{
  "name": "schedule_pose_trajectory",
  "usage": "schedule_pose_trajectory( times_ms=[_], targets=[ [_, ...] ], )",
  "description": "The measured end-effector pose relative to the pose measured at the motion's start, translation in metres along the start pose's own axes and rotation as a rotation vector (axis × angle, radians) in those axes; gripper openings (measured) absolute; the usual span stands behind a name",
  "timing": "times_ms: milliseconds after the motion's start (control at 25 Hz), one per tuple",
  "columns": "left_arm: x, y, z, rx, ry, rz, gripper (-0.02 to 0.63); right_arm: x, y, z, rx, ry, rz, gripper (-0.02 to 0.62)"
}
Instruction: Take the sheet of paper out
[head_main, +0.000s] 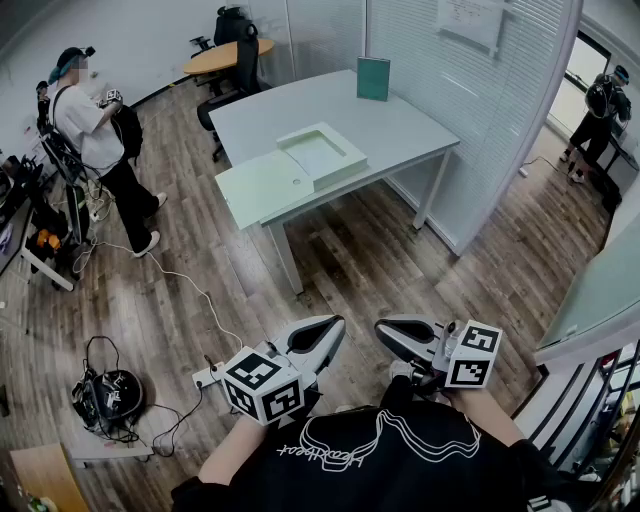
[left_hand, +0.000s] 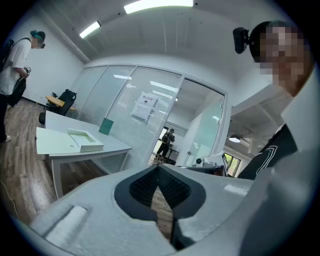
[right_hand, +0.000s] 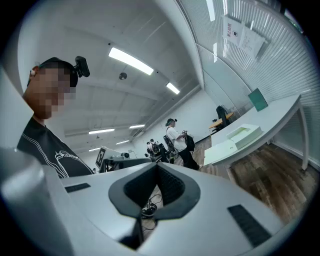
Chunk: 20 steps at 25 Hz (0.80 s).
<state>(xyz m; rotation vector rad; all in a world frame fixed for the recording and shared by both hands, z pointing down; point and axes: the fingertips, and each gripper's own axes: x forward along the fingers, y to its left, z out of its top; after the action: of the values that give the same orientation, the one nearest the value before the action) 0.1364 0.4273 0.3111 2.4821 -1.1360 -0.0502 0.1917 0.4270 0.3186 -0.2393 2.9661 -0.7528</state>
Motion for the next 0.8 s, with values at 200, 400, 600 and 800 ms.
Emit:
schedule_pose_trajectory(
  times_ms=[200, 400, 600, 800],
  targets=[
    [-0.009, -0.004, 0.002, 0.000, -0.003, -0.003, 0.012, 0.003, 0.010, -0.001, -0.008, 0.003, 0.003, 0.009],
    [-0.020, -0.004, 0.007, 0.005, -0.022, -0.002, 0.012, 0.009, 0.018, 0.003, -0.029, -0.006, 0.000, 0.009],
    [-0.029, -0.003, 0.015, 0.007, -0.041, -0.008, 0.012, 0.015, 0.022, 0.010, -0.046, -0.028, -0.018, 0.009],
    [-0.033, 0.000, 0.018, 0.005, -0.051, -0.013, 0.012, 0.020, 0.023, 0.013, -0.041, -0.040, -0.020, 0.009]
  ],
)
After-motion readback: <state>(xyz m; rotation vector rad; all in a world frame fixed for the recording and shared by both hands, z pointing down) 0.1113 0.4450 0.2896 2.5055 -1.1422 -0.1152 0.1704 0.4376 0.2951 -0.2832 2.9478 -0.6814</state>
